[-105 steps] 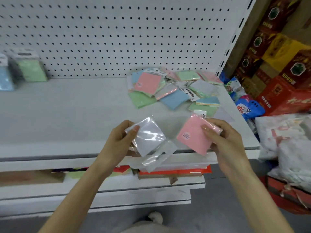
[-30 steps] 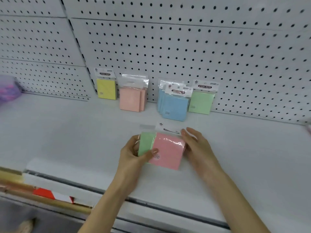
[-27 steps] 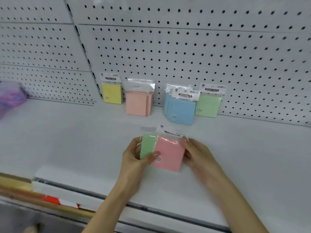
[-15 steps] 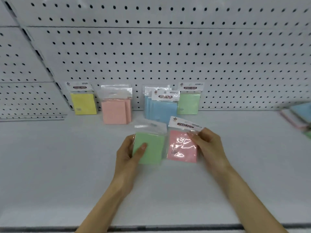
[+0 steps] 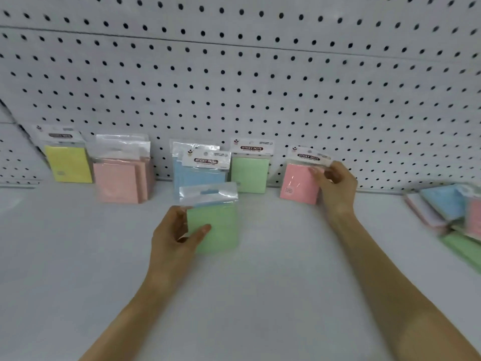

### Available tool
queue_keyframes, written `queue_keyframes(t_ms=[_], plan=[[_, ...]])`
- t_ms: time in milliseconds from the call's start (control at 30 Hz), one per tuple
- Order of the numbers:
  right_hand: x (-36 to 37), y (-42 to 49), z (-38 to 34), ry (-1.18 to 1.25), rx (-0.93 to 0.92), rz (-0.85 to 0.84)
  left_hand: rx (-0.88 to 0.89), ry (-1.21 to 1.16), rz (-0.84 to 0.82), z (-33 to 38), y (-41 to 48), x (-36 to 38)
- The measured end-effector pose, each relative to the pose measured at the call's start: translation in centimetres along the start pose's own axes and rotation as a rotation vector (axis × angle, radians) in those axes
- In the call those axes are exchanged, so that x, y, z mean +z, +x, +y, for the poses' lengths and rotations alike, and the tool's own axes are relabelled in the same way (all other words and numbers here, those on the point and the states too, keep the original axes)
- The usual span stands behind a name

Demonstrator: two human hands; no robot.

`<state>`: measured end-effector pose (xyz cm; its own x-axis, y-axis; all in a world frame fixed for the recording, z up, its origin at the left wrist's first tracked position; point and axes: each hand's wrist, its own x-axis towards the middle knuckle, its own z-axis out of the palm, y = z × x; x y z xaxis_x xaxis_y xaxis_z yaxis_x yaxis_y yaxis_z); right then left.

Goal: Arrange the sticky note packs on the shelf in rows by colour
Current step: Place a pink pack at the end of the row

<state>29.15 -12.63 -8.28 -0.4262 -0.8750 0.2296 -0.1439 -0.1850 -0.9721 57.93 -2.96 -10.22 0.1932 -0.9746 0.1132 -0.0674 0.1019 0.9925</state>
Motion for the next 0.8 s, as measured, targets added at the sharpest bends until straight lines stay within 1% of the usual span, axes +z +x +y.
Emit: queue_keyframes(t_ms=[133, 233, 300, 467, 533, 667, 800], plan=[[-0.8, 1.4, 0.7, -0.035, -0.073, -0.061, 0.018, -0.013, 0.039, -0.1, -0.1, 0.3], [-1.1, 1.5, 1.1, -0.061, -0.116, -0.06, 0.021, -0.014, 0.054, 0.0, -0.2, 0.4], [-1.1, 1.3, 1.2, -0.055, -0.101, -0.059, 0.023, -0.011, 0.065, 0.1, -0.1, 0.3], [-2.3, 0.6, 1.8, -0.11, 0.022, -0.189, 0.024, 0.007, 0.082, 0.3, -0.4, 0.5], [-2.6, 0.6, 2.0, -0.123, 0.011, -0.153, 0.023, 0.013, 0.085, 0.4, -0.4, 0.5], [-3.2, 1.1, 2.1, -0.013, 0.025, -0.02, 0.024, 0.034, 0.086, 0.6, -0.4, 0.6], [-3.4, 1.4, 2.5, -0.014, 0.075, -0.015, 0.018, 0.041, 0.086, 0.6, -0.5, 0.6]])
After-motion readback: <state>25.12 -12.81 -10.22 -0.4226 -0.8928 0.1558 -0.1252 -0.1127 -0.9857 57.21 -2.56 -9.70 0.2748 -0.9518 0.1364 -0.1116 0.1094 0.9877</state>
